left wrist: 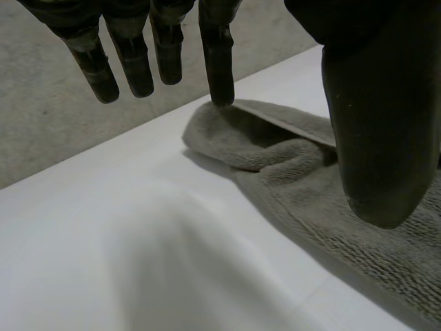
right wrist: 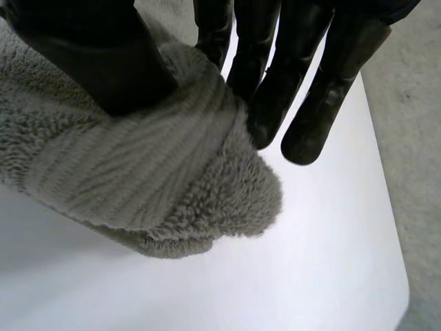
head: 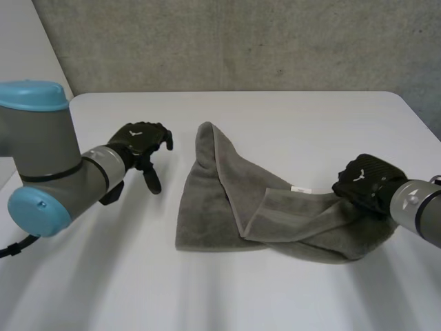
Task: Fold the towel.
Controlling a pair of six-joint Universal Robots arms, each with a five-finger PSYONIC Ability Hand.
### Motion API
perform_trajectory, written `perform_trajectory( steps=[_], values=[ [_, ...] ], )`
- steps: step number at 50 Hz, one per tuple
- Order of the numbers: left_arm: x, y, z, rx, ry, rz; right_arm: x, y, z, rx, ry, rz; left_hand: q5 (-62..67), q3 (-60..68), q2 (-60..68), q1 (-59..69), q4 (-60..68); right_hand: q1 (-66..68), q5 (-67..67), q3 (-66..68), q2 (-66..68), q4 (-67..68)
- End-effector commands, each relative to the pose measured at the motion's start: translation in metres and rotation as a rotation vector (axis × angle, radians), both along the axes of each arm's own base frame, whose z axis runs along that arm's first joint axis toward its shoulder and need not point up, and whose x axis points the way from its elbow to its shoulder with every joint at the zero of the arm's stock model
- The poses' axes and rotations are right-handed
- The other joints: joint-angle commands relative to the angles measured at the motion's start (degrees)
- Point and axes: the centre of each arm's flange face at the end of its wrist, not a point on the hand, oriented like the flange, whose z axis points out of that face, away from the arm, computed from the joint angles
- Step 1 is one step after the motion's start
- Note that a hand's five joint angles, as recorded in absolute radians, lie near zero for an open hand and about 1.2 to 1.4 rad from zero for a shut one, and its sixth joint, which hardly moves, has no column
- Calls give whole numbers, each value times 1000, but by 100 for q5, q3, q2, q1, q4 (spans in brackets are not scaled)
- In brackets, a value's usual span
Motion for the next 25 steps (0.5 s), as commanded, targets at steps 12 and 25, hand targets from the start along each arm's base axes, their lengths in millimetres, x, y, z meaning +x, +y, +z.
perform_trajectory(
  steps=[12,25],
  values=[
    [-42,2,-7,-184,79,-119,23,20,31,-88,-306,-37,-84,-221,-207,-264,-255,-5230,-5259,-5242,-5228,-5246],
    [-70,-4,-33,-63,76,-278,65,73,-7,20,-402,108,1,-137,-123,-179,-171,-5078,-5108,-5091,-5076,-5094]
  ],
)
